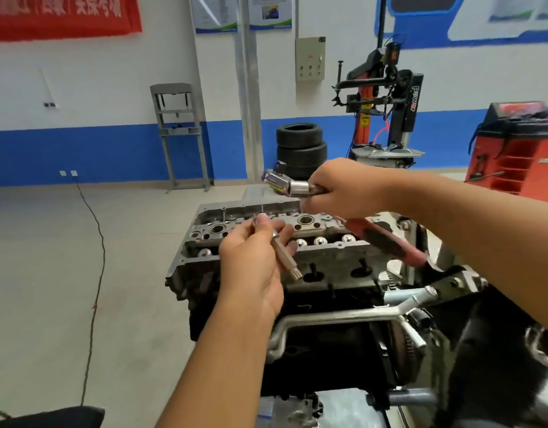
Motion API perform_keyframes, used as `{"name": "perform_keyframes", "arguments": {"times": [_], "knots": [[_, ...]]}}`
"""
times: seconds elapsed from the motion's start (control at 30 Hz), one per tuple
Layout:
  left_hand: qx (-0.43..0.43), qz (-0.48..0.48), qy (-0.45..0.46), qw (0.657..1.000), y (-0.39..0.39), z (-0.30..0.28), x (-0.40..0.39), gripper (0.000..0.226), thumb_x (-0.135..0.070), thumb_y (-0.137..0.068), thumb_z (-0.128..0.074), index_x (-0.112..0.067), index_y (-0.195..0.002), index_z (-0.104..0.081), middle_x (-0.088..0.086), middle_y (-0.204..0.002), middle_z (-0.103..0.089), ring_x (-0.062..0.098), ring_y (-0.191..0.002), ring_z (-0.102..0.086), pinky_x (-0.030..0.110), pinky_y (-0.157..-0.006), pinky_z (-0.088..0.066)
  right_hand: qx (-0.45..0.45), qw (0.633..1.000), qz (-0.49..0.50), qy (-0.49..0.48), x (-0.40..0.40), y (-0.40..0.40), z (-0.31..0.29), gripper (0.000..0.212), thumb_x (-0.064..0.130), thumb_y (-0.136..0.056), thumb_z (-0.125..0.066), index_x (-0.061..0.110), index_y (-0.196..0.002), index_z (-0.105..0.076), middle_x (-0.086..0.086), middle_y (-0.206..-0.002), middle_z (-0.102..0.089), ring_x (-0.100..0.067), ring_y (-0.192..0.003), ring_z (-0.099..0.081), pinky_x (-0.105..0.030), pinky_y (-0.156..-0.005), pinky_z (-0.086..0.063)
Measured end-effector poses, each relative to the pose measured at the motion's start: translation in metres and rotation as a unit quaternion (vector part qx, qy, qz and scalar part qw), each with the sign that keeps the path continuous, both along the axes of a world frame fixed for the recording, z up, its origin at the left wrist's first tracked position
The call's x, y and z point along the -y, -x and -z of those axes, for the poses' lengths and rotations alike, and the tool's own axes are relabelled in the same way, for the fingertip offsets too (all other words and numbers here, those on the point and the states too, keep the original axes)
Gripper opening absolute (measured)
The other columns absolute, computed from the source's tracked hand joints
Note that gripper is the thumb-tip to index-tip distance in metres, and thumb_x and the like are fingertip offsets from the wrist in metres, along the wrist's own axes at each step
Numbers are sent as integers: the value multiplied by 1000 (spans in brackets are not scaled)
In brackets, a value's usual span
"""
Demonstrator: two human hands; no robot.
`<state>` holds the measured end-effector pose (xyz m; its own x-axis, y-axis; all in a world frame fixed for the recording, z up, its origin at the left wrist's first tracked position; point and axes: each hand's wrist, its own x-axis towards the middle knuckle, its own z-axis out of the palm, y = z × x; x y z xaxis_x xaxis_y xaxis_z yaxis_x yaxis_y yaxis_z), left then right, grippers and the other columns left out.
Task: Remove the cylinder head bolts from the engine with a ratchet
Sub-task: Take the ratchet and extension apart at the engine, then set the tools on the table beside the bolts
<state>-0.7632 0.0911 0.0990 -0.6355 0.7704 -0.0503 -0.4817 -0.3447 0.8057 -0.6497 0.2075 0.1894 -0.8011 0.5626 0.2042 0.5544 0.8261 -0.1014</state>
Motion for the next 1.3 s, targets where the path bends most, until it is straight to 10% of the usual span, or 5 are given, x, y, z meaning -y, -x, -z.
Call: {"name": "perform_keyframes", "arguments": {"times": [0.4, 0.77, 0.93, 1.07, 1.3], "knots": [[17, 396, 29, 918, -280, -1, -59, 34, -36, -110, -42, -14, -124, -64, 11, -96, -77, 21, -69, -76, 42, -46, -60, -312, 870, 326, 199, 69, -278, 60, 33, 31, -98, -60, 12, -71, -59, -6, -62, -55, -17, -52, -54, -24, -45, -39], [14, 643, 90, 761, -580, 20, 48, 40, 3, -104, -32, 13, -137, -51, 29, -129, -58, 36, -113, -59, 49, -115, -43, -521, 633, 518, 247, 210, -563, 113, 13, 26, -96, -65, 14, -95, -68, -2, -67, -69, -12, -51, -63, -22, -50, -47], [23, 718, 132, 683, -668, 52, 93, 36, -2, -108, -35, 14, -135, -53, 26, -111, -63, 33, -104, -63, 43, -107, -48, -582, 499, 599, 231, 255, -650, 146, 20, 22, -95, -63, 8, -107, -70, -9, -77, -73, -24, -66, -66, -36, -68, -52], [-161, 746, 152, 627, -709, 77, 110, 32, 8, -94, -40, 1, -108, -68, 18, -90, -64, 29, -75, -63, 42, -72, -61, -596, 417, 650, 219, 273, -696, 177, 18, 11, -94, -61, 7, -111, -67, -14, -89, -70, -25, -66, -64, -33, -62, -55], [-473, 619, 41, 626, -749, 86, 97, 16, -9, -86, -62, -12, -83, -78, 14, -87, -77, 31, -86, -75, 49, -84, -63, -585, 392, 683, 192, 272, -732, 185, 13, 9, -91, -57, 7, -99, -67, -14, -78, -68, -27, -57, -63, -36, -51, -57]]}}
